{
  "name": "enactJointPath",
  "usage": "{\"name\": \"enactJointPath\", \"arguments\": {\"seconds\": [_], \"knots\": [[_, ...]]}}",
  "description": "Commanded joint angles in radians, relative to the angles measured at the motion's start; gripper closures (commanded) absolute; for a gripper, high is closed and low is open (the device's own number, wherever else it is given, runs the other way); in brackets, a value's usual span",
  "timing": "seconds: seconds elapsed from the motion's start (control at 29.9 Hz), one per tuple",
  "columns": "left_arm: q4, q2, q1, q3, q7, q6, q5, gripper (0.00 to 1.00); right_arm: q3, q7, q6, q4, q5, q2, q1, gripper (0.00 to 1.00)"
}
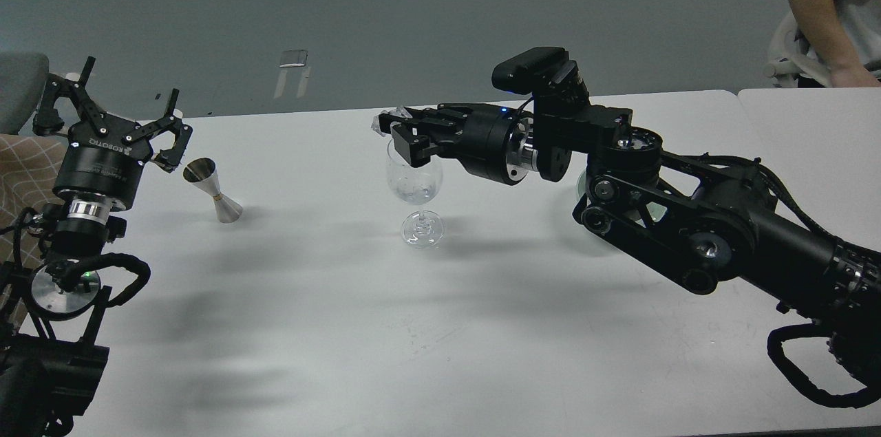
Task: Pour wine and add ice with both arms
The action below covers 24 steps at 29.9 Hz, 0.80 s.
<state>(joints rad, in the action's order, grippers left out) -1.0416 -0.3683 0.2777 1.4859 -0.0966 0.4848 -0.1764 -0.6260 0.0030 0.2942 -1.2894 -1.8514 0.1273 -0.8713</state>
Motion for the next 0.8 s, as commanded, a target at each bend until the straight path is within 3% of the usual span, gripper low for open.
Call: {"name": "enactJointPath", "arguments": {"seconds": [0.0, 0.67, 0.77], "knots": [[0.000, 0.002, 0.000, 0.001, 0.000, 0.000, -0.002, 0.02, 0.000, 0.000, -0.001, 0.009, 0.001, -0.006, 0.003, 0.84], [-0.002, -0.001, 0.001, 0.001, 0.000, -0.002, -0.002, 0.02, 0.026, 0.000, -0.004, 0.009, 0.001, 0.000, 0.005, 0.82], [-0.002, -0.001, 0.001, -0.001, 0.000, 0.000, -0.002, 0.02, 0.026, -0.001, -0.004, 0.010, 0.001, 0.000, 0.003, 0.78]]}}
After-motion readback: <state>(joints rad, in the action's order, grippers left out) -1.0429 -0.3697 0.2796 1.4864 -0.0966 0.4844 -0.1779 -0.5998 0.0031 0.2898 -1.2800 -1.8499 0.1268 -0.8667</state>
